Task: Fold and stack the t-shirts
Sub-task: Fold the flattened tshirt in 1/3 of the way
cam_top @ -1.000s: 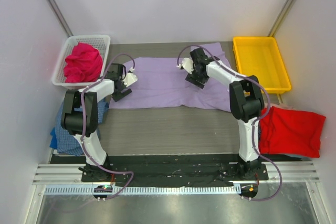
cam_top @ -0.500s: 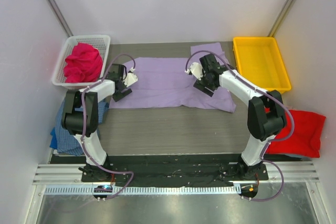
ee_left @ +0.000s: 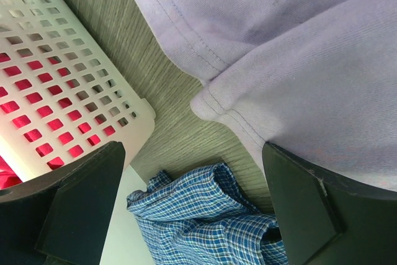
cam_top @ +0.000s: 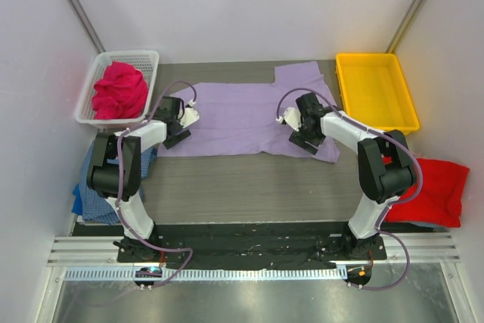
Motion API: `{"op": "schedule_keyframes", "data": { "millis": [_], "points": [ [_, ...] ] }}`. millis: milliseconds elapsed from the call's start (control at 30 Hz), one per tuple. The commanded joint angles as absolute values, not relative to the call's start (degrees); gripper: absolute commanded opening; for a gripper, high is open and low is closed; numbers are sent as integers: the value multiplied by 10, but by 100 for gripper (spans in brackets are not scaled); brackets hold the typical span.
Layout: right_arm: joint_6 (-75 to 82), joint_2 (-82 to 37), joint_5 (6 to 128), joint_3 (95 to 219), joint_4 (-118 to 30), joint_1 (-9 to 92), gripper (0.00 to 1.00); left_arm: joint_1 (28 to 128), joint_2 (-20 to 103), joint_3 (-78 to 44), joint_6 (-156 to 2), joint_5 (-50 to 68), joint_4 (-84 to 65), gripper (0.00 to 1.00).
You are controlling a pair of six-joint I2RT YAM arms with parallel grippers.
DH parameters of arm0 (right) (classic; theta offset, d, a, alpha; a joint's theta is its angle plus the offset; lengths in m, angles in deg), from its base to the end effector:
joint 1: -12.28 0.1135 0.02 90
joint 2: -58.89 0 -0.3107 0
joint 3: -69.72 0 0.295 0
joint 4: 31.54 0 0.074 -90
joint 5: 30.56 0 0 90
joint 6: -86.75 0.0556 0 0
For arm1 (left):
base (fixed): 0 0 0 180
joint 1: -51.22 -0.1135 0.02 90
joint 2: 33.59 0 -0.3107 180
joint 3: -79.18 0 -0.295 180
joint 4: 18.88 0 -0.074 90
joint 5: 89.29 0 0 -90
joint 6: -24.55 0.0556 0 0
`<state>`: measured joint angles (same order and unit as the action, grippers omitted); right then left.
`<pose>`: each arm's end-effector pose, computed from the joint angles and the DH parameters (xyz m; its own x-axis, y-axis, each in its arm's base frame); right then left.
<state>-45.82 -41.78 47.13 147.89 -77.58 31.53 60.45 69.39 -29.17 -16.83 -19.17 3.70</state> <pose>0.3787 0.1197 0.1865 -0.4790 -0.8673 -0.1352 -0.7774 0.4907 -0.3936 0.4138 -0.0481 0.1608 -0.5624 0.8063 -0.1832 0.5675 0.5376 0.6236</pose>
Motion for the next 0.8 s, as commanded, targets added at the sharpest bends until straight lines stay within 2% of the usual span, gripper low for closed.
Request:
{"op": "schedule_keyframes", "data": {
  "millis": [0, 767],
  "points": [
    [-473, -421, 466, 1508, -757, 304, 78, 605, 690, -315, -175, -185, 45, 99],
    [-503, -490, 483, 1559, -735, 231, 77, 605, 692, -354, -179, -189, 30, 100]
  ]
}}
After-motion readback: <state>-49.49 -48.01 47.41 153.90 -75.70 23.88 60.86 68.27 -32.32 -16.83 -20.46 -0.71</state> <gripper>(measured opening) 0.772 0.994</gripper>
